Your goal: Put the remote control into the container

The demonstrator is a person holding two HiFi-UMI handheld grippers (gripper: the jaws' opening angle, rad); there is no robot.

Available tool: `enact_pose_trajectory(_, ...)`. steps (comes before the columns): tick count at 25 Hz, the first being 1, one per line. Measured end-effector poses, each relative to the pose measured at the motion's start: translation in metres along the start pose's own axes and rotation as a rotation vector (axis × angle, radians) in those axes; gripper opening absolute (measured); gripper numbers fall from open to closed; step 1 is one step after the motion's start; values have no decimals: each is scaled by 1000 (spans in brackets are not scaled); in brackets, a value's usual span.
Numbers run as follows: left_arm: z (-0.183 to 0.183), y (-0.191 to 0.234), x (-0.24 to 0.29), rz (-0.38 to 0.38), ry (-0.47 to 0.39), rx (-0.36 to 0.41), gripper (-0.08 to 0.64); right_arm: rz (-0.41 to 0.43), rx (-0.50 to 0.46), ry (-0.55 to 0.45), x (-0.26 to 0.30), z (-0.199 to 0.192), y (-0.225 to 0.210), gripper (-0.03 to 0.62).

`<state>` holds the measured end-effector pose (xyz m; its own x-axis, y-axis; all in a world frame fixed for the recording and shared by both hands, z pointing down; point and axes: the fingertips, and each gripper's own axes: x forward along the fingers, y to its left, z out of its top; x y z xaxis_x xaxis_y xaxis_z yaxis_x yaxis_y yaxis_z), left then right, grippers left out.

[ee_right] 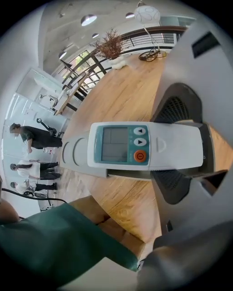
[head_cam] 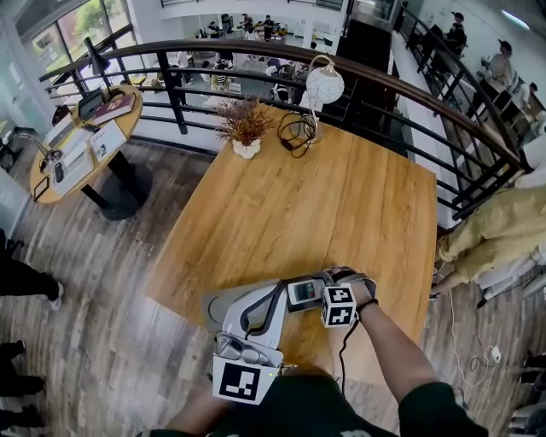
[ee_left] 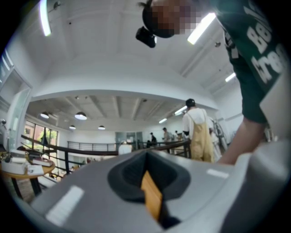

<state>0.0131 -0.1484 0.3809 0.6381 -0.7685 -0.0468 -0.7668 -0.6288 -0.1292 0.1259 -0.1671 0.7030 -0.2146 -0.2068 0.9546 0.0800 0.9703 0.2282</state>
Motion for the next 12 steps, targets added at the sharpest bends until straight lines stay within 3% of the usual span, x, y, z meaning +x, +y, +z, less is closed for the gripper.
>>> enact_pose_trajectory(12, -8, 10, -6, 33, 30, -6, -8, 76, -51, 142, 38, -17, 7, 301)
